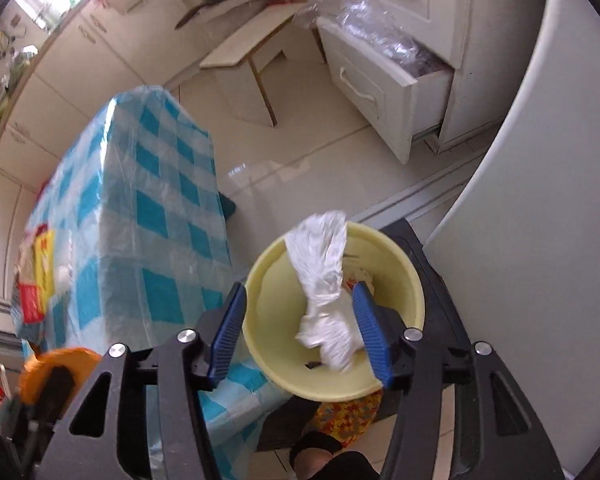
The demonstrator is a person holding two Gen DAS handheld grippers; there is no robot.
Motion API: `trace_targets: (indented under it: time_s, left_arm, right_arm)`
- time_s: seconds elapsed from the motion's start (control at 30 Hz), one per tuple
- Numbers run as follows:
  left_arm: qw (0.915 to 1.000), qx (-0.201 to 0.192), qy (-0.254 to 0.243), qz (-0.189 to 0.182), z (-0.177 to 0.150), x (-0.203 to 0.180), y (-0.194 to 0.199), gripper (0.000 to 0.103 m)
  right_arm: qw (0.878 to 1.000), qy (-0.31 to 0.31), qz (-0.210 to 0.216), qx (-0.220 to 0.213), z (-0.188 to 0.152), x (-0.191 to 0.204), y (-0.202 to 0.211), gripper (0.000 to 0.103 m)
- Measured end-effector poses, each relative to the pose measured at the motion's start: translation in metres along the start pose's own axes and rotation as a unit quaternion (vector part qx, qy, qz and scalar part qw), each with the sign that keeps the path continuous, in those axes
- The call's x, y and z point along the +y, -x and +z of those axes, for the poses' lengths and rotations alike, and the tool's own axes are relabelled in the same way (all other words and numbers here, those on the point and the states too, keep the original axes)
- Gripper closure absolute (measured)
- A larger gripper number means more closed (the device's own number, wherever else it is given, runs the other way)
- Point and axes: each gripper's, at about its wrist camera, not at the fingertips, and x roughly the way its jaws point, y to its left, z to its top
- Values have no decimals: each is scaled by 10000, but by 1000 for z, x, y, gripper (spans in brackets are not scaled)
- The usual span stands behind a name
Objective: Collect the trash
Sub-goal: 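Open the right tool to drop the tissue while the left tool drops the peel into the bin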
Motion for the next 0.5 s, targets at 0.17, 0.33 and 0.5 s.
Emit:
trace_targets:
  time_s: [0.17, 0.33, 0.5]
  left_arm:
    - [9997, 249, -33, -29, -2, -12, -29, 95]
    - [9986, 506, -143, -55, -2, -33, -63, 95]
    - [9966, 773, -265, 74, 0, -50, -88, 84]
  right_arm:
    - [9947, -25, 205, -1004, 7, 2, 42, 40]
    - [9777, 99, 426, -2053, 11, 3, 78, 27]
    - [9700, -253, 620, -2339, 19, -10, 87, 27]
